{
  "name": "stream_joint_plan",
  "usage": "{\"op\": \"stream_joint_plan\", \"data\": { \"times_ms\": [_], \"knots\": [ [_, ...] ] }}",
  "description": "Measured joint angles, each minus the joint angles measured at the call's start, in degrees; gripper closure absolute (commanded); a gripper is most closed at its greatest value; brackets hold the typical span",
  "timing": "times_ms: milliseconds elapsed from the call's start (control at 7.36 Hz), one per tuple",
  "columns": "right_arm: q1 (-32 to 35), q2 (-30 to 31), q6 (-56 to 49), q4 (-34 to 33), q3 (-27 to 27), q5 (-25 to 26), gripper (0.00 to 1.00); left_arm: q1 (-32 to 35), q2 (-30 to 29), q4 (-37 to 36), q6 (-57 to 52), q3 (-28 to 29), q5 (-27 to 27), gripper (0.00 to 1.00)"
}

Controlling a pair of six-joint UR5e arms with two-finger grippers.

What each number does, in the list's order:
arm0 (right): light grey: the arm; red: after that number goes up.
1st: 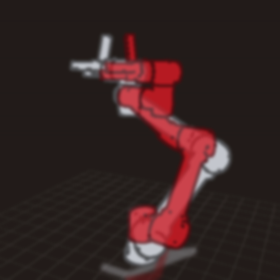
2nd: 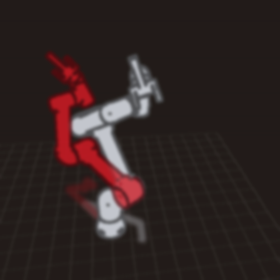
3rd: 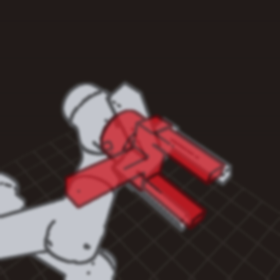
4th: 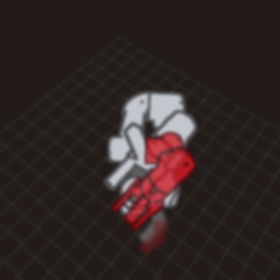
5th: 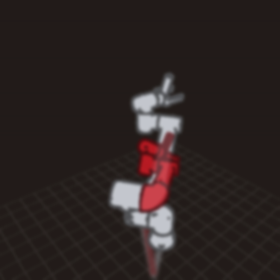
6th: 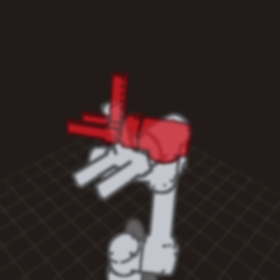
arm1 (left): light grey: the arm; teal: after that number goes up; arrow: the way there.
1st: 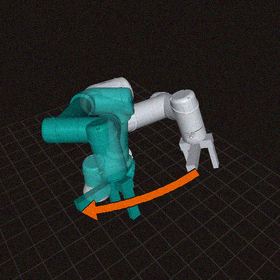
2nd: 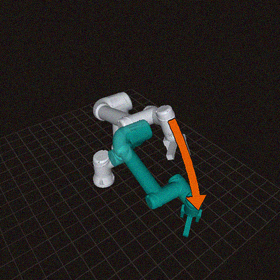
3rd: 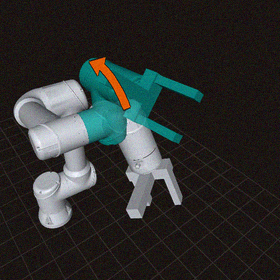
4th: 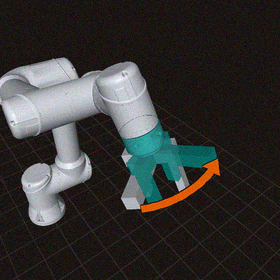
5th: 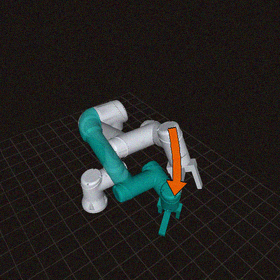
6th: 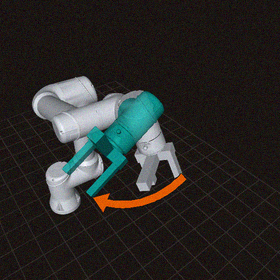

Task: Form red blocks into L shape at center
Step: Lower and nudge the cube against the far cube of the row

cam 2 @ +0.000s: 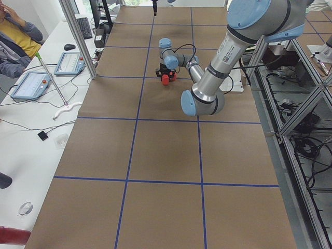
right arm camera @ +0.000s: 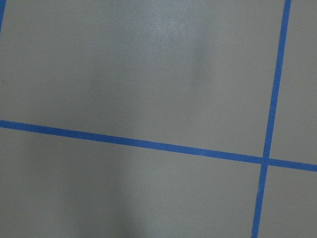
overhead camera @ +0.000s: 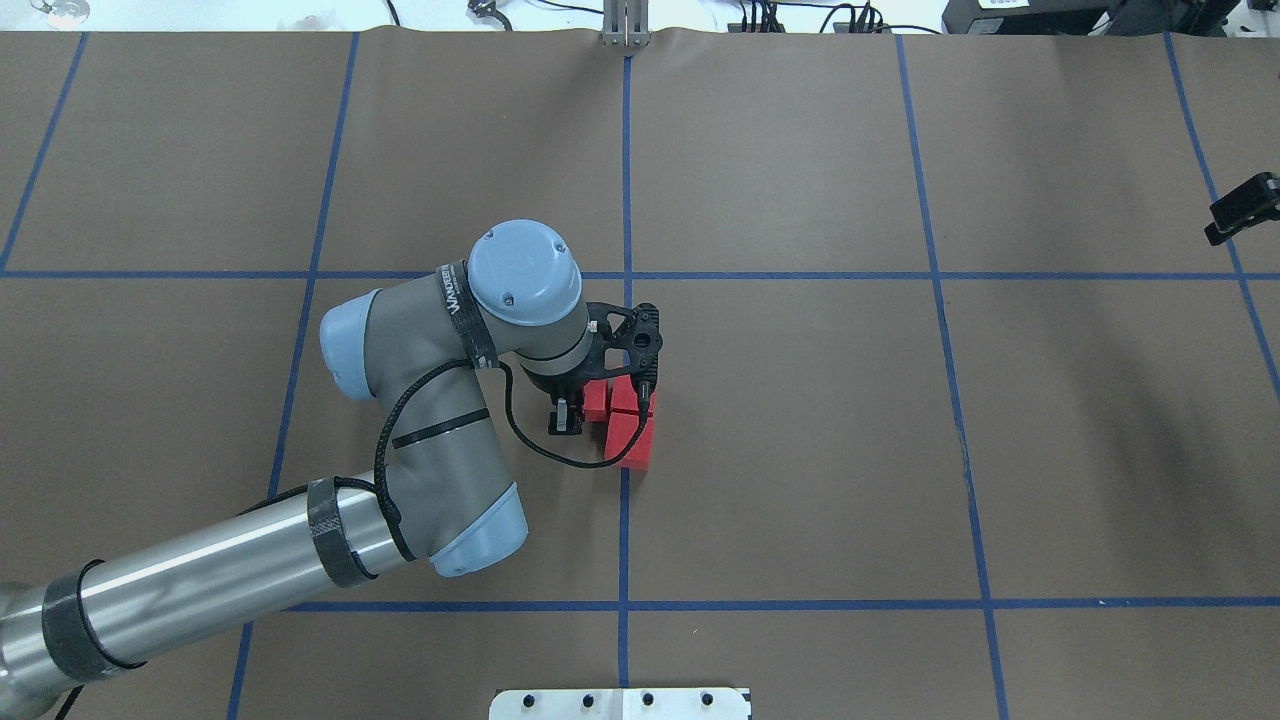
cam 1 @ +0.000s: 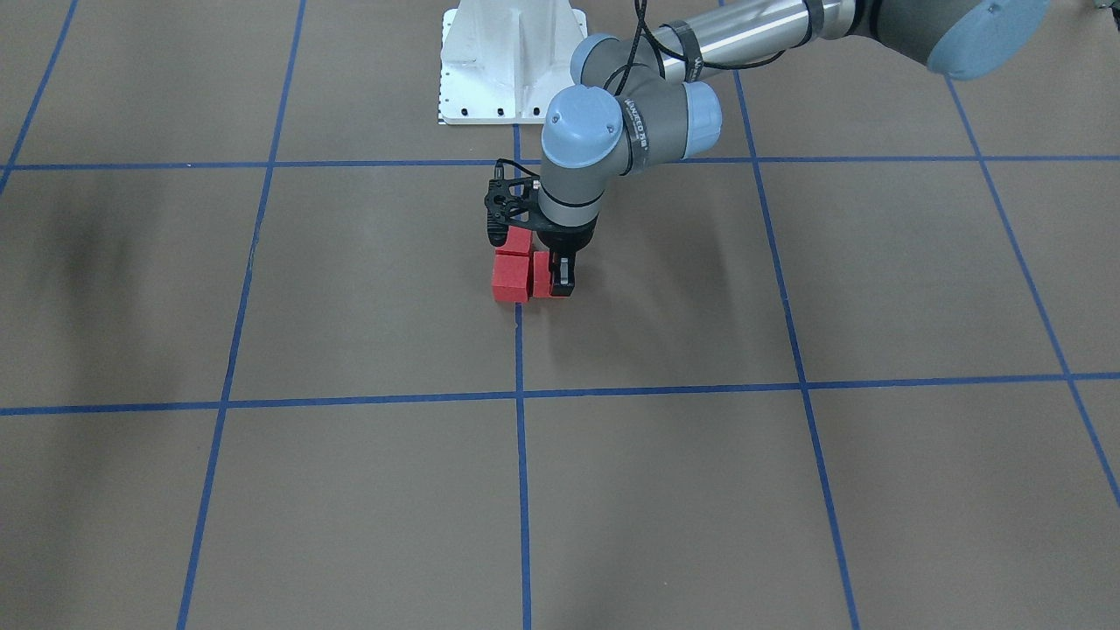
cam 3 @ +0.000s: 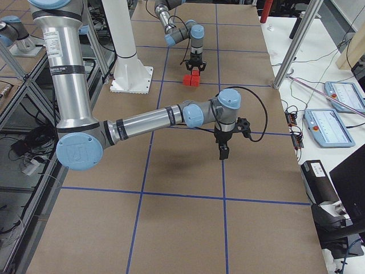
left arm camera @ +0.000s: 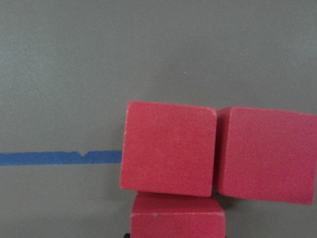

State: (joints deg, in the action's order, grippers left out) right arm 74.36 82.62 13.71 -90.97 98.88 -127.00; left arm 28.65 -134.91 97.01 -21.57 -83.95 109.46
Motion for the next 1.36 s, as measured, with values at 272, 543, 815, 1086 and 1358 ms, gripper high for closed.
{"op": "stream_joint_plan", "data": {
  "times_ms": [272,543,815,1086,1358],
  "knots": [
    [0.00,0.00,0.00,0.00,0.00,0.00,0.01,-0.01,0.00,0.09,0.23,0.07,-0.31,0.50],
    [0.00,0.00,0.00,0.00,0.00,-0.05,0.01,-0.30,-0.06,0.13,1.23,0.09,-0.37,0.50],
    [0.00,0.00,0.00,0.00,0.00,-0.08,0.01,-0.74,-0.14,0.15,2.06,0.05,-0.38,0.44],
    [0.00,0.00,0.00,0.00,-0.02,-0.09,0.01,-0.85,-0.18,0.21,2.27,0.06,-0.40,0.23],
    [0.00,0.00,0.00,0.00,-0.07,-0.09,0.01,-0.99,-0.02,2.07,2.31,0.10,-2.11,0.11]
  ]
}}
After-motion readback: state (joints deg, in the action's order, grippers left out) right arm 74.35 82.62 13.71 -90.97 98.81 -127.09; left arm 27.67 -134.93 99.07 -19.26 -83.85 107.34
